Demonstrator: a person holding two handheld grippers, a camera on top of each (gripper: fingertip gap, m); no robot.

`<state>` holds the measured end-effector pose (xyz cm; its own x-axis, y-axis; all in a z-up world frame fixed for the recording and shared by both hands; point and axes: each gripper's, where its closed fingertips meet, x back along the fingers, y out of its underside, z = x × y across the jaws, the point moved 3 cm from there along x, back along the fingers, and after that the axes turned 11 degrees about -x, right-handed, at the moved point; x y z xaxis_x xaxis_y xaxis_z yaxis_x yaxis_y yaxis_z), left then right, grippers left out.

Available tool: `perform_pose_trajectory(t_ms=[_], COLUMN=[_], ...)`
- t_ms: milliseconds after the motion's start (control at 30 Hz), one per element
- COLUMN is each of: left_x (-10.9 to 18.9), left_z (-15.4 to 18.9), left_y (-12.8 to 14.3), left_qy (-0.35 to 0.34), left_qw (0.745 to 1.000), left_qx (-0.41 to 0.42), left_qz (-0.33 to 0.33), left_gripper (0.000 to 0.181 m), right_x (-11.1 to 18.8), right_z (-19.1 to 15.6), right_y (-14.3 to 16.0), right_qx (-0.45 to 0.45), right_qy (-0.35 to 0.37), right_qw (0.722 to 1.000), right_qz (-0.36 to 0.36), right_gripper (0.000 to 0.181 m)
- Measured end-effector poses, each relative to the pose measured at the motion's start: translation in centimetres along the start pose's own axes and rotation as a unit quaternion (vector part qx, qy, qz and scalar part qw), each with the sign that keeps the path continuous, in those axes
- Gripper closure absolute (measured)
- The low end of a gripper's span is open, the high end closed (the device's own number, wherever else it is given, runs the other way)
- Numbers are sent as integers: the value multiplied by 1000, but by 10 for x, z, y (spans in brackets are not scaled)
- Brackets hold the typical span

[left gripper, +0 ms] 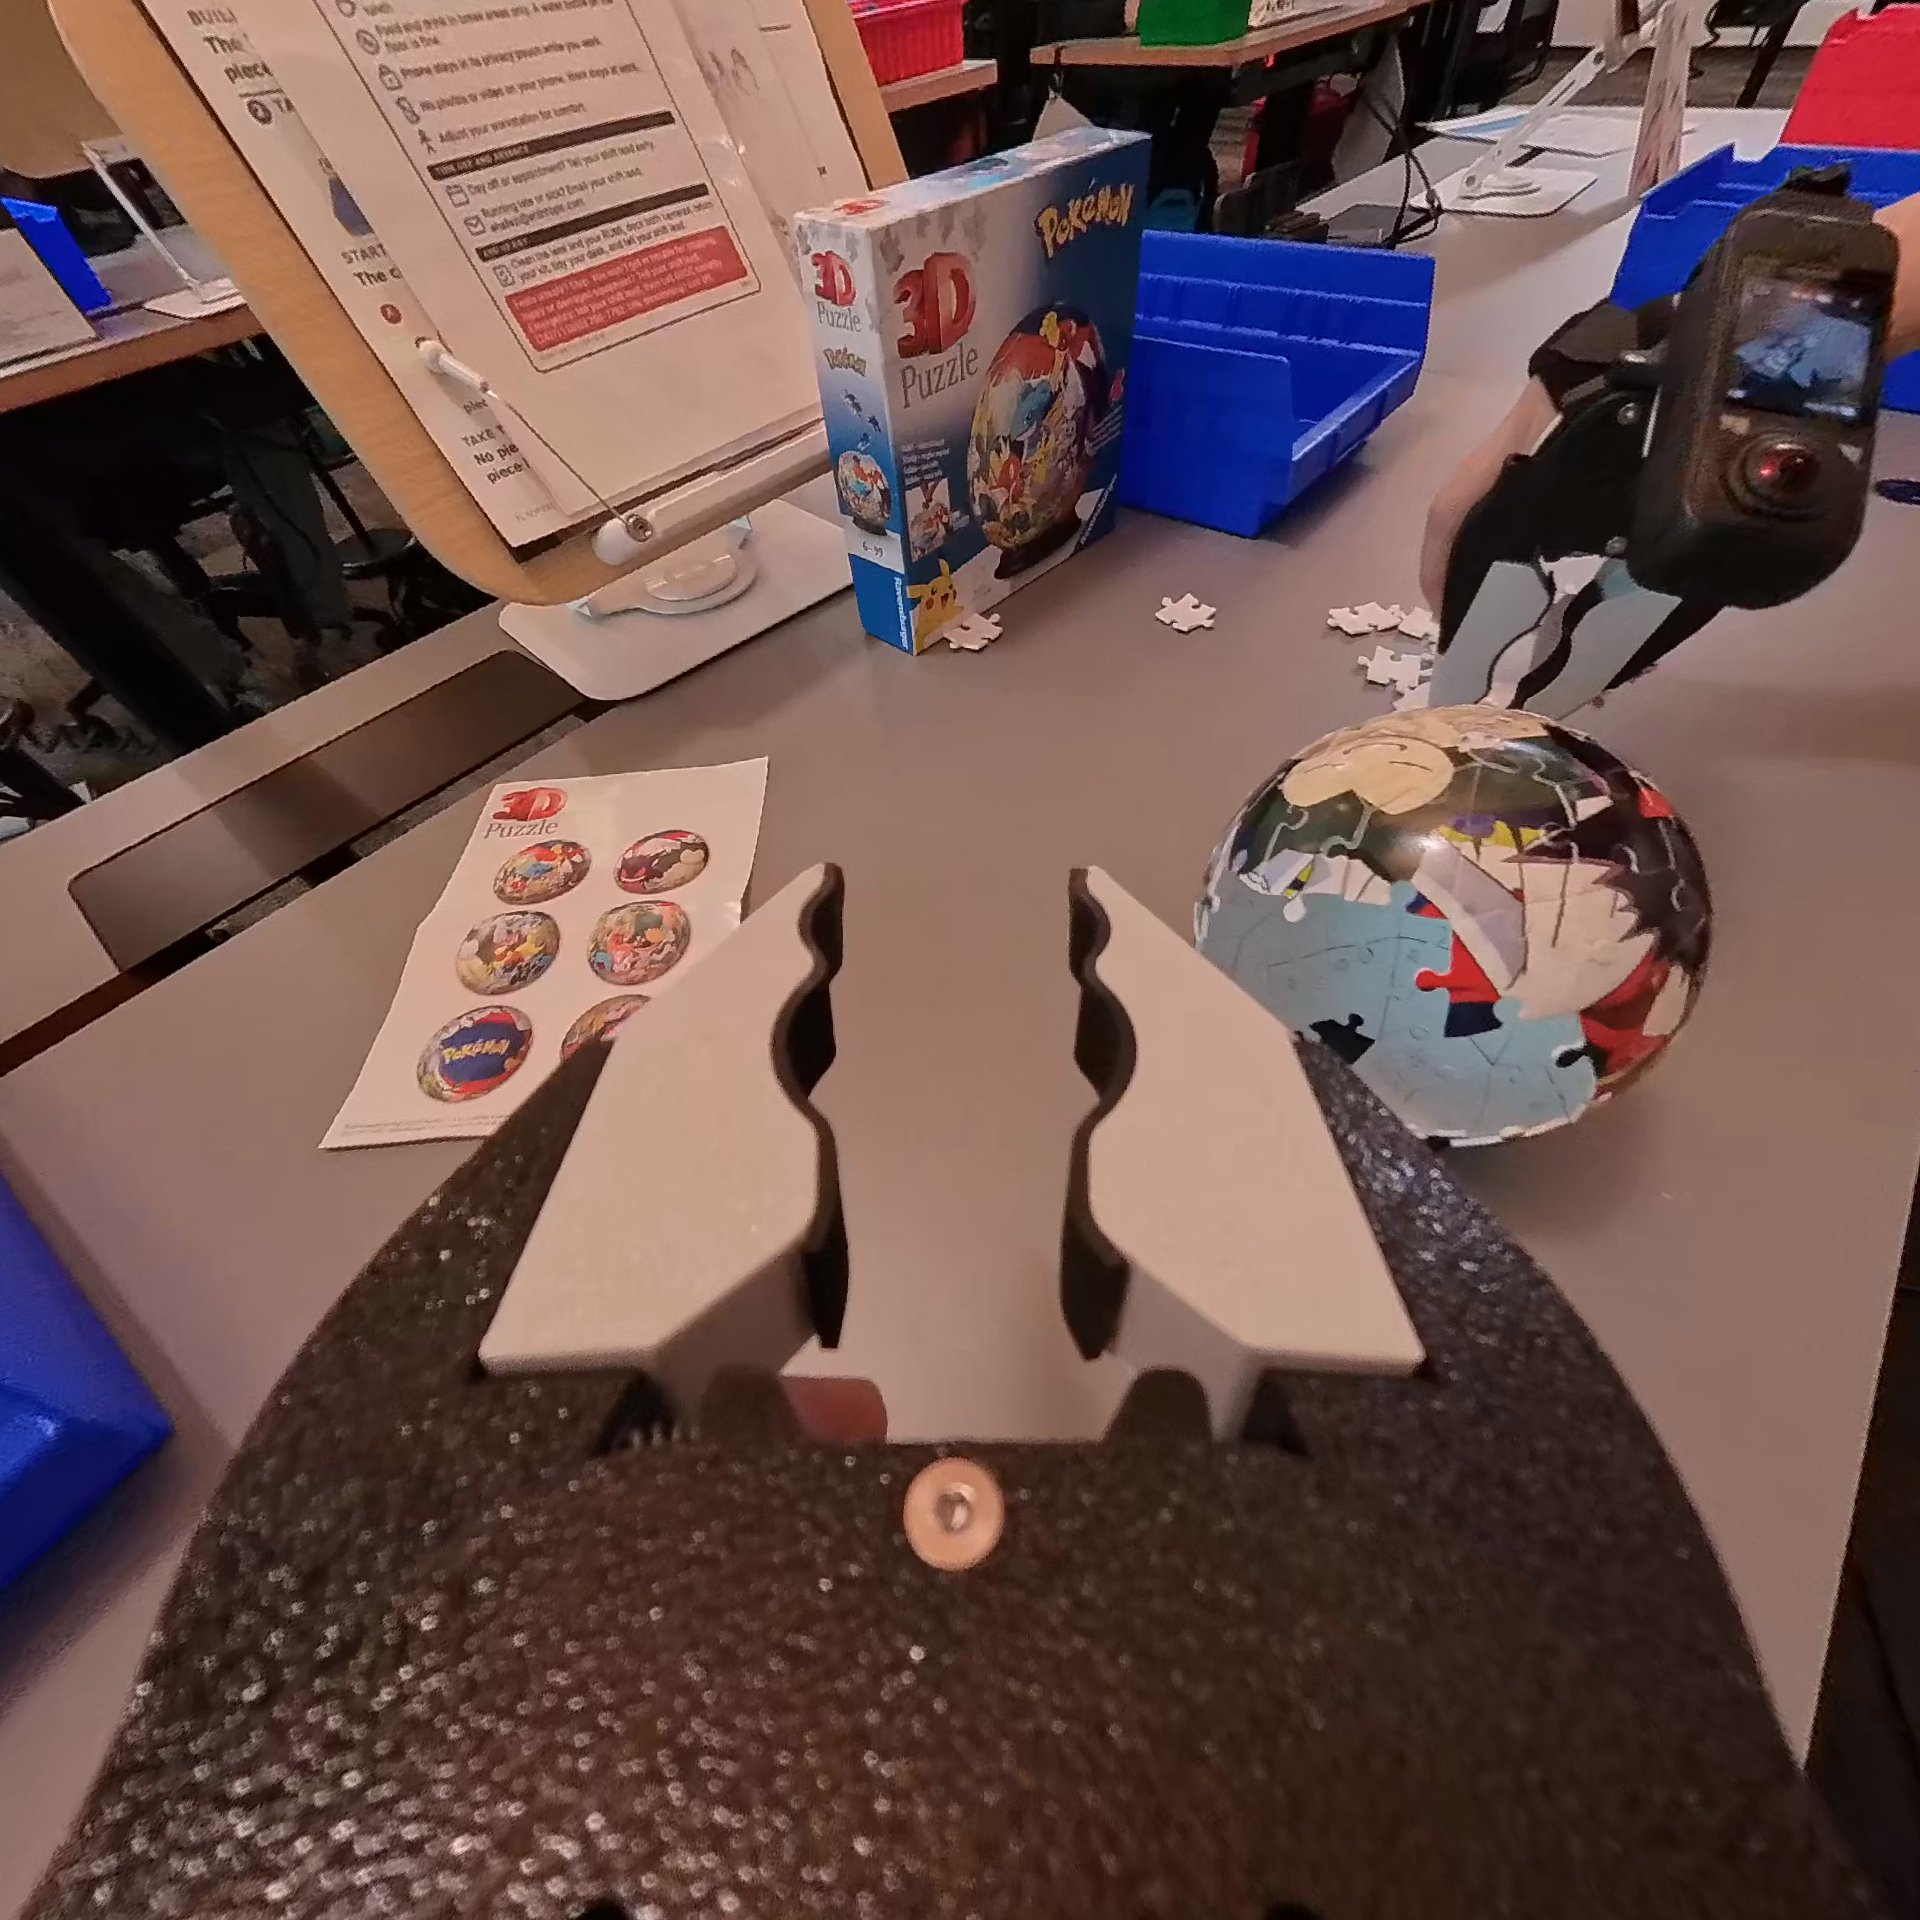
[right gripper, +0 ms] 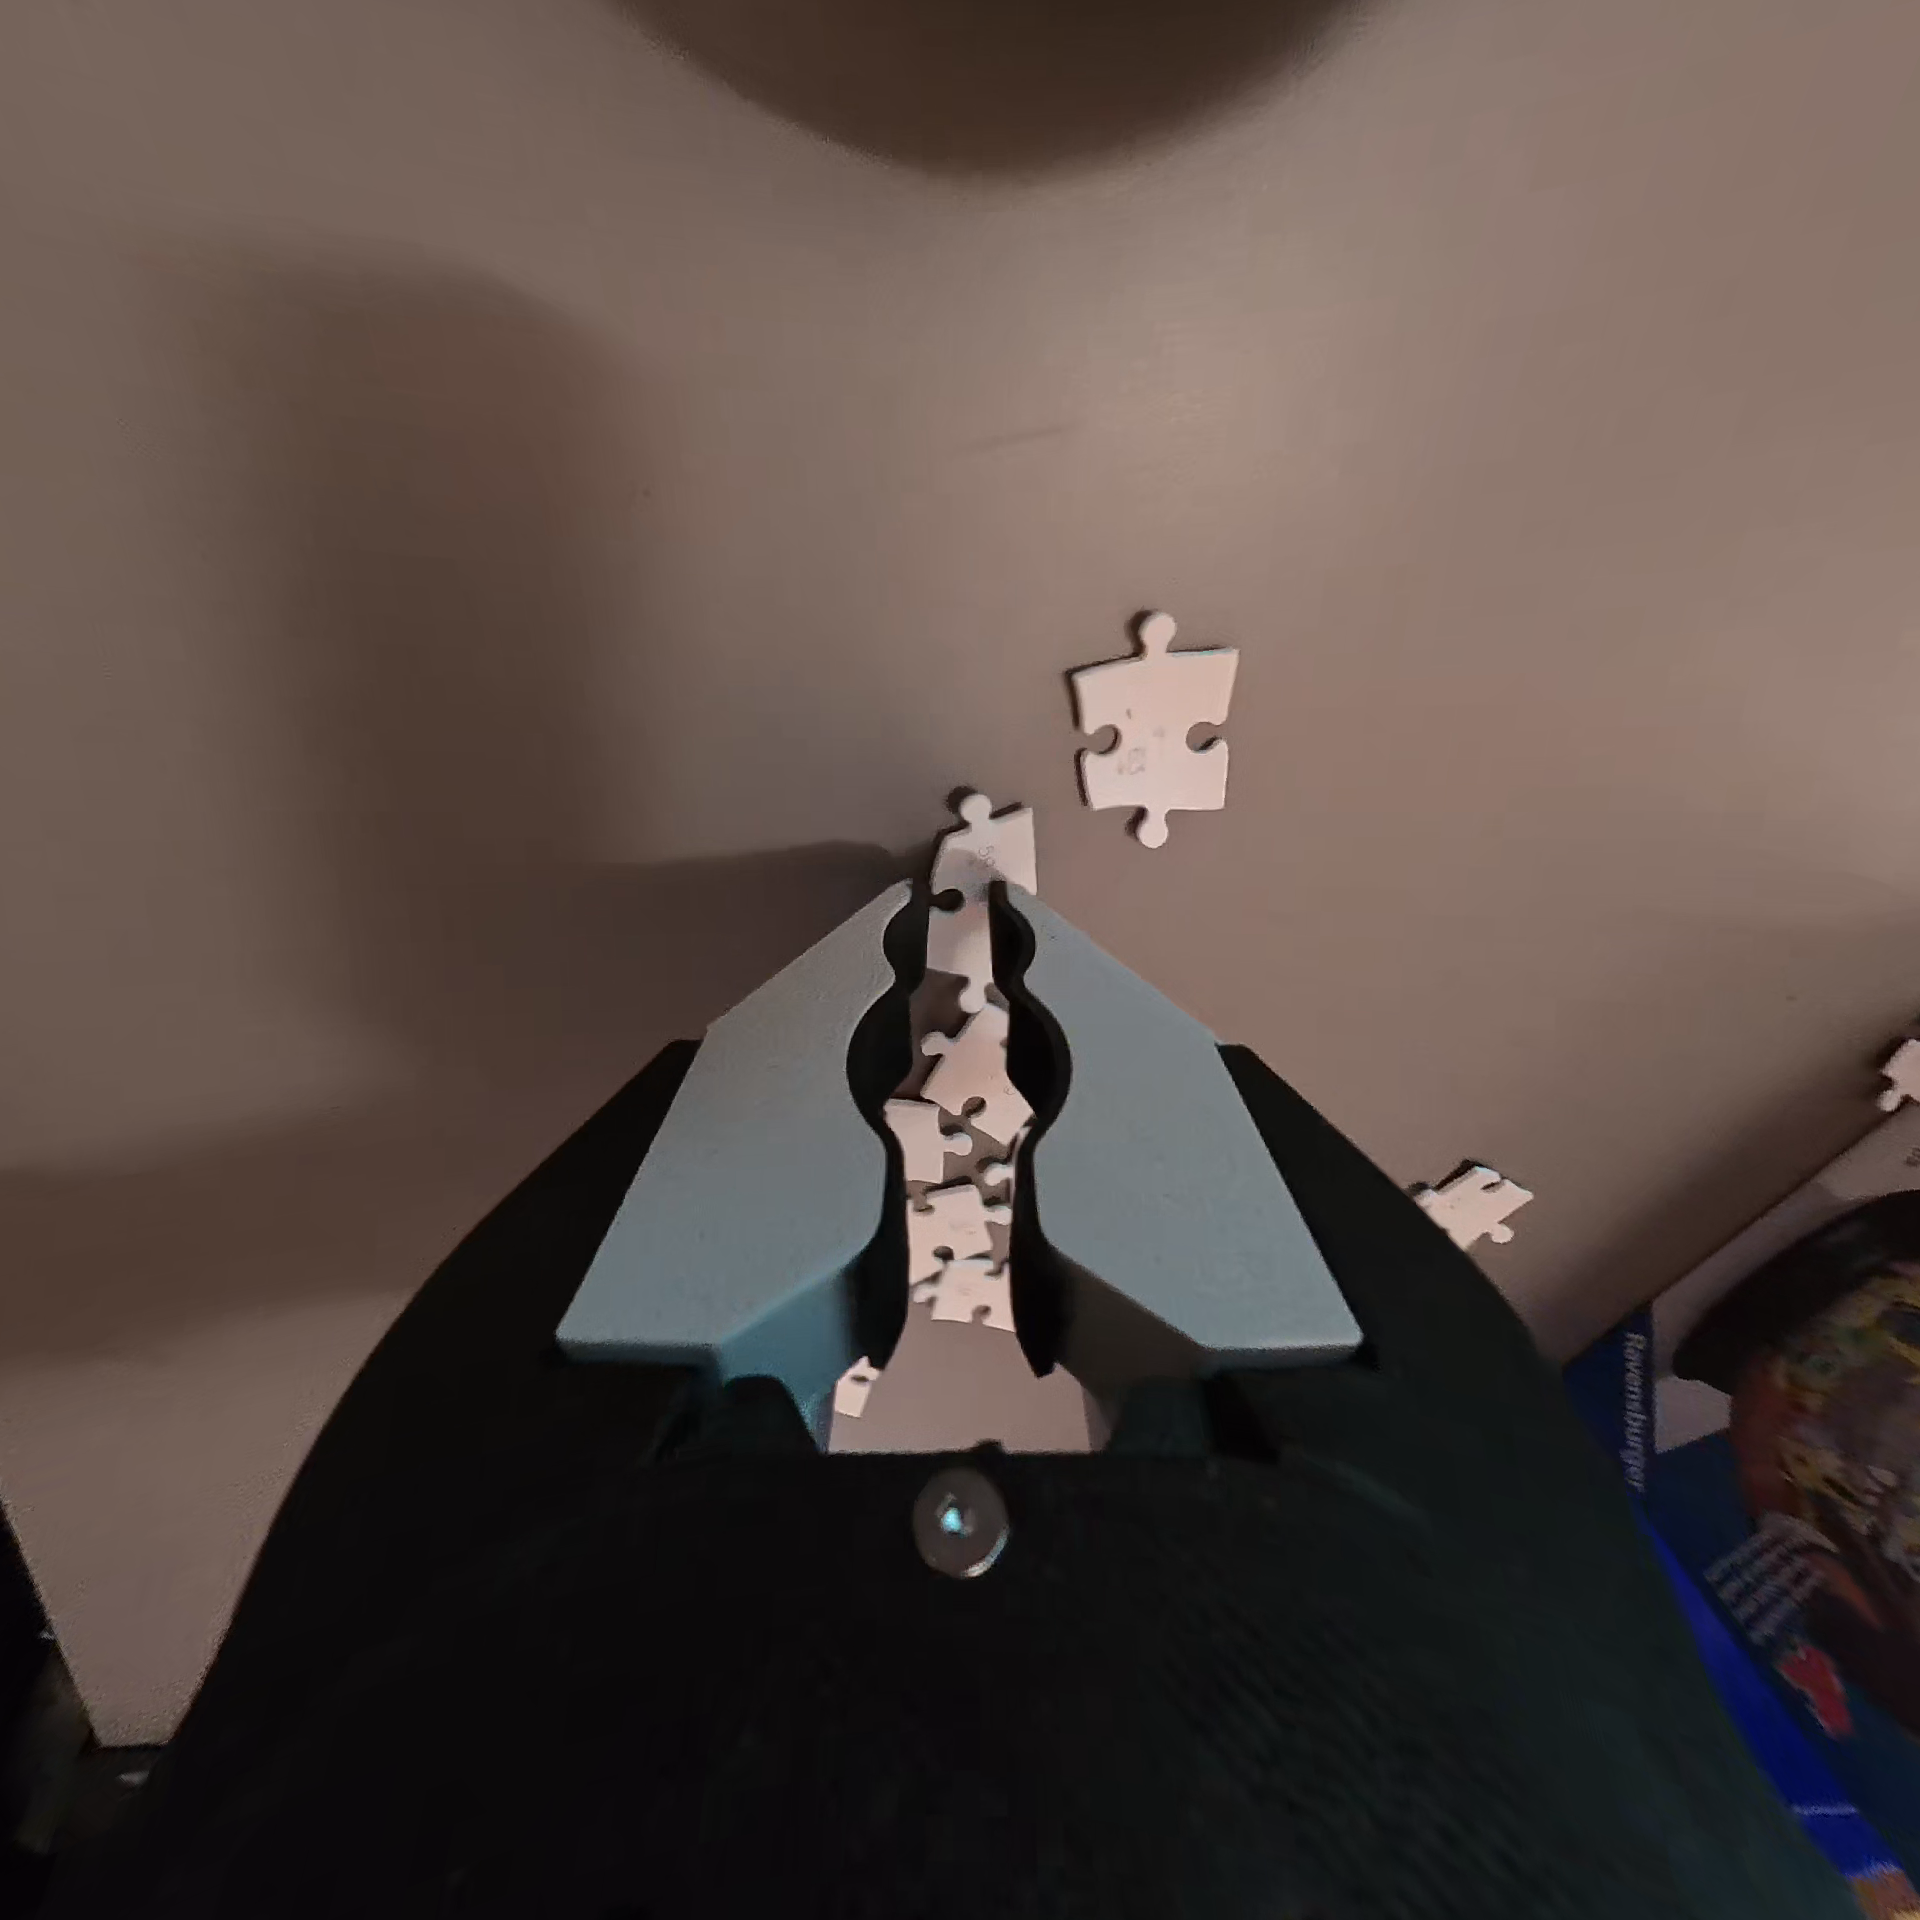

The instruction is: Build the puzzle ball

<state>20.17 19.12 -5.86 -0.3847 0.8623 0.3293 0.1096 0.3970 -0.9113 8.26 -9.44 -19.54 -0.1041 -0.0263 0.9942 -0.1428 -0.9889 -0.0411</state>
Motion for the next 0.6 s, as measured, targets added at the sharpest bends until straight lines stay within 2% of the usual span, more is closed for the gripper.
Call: perform_pose_trajectory(t_ms=[200, 333, 400, 433, 500, 600], left_x=[-2, -2, -1, -1, 0, -1], left_z=[5, 7, 7, 6, 4, 4], left_y=[-4, -5, -5, -5, -5, -3], left_qy=[6, 7, 6, 5, 4, 5], left_qw=[1000, 1000, 1000, 1000, 1000, 1000], left_qx=[-6, -9, -10, -10, -6, -3], left_qz=[1, 0, 0, 2, 5, 2], left_gripper=[140, 140, 140, 140, 140, 140], right_x=[3, 1, 7, 11, 15, 10], right_z=[7, -1, 3, 10, 18, 22], right_y=[8, 11, 14, 13, 13, 14], right_qx=[18, 15, 23, 21, 2, -37], right_qy=[50, 29, 46, 67, 80, 68], right_qw=[998, 999, 998, 997, 997, 997], right_qz=[-29, -19, -24, -17, -8, -7], right_gripper=[181, 181, 181, 178, 158, 151])
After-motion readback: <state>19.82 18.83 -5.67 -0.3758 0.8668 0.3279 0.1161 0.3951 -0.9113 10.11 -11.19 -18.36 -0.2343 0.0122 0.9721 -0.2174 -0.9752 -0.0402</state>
